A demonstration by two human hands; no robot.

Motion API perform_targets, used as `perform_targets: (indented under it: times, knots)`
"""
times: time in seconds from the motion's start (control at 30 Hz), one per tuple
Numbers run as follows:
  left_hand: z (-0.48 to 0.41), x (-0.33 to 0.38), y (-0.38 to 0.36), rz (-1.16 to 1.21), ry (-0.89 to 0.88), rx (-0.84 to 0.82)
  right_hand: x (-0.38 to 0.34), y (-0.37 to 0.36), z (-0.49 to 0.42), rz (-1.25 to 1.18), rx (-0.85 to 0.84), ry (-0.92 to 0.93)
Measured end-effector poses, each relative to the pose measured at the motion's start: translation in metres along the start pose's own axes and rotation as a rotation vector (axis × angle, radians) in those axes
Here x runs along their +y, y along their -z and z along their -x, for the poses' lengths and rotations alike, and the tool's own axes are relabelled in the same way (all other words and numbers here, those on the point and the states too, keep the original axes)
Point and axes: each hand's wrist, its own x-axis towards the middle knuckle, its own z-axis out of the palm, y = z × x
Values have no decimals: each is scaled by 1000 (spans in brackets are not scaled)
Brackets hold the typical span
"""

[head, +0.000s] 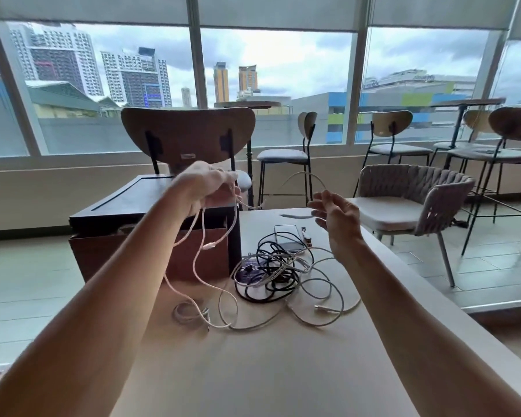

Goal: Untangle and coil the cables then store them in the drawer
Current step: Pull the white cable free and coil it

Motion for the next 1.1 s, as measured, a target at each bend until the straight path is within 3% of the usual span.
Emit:
perform_targets:
  times: [0.13,0.43,0.5,0.63,0.77,0.83,0.93,1.03,1.1]
  knots:
    - [3,-31,2,12,106,-89,-1,6,-4,-267,47,-94]
    - [-3,-64,5,-207,150,-49,-2,8,-8,-499,27,-159]
    - [-5,-70,4,-292,50,15,0,7,-7,-477,-6,-148]
    - [-9,-82,-6,-720,-397,46,3,6,-7,-449,-68,-115]
    - [-10,-98,-28,-813,-505,-32,-1,3,-7,-479,-85,-101]
    - [-14,-100,-32,-754,-530,12,-3,5,-10,-485,-43,-87]
    - [-16,-95,-27,-361,-488,0,-1,13,-17,-461,125,-58]
    - [-12,-84,-21,87,-361,68,12,25,-22,-246,320,-82]
    - [-13,-82,-18,126,-301,119,21,30,-19,-104,377,-95]
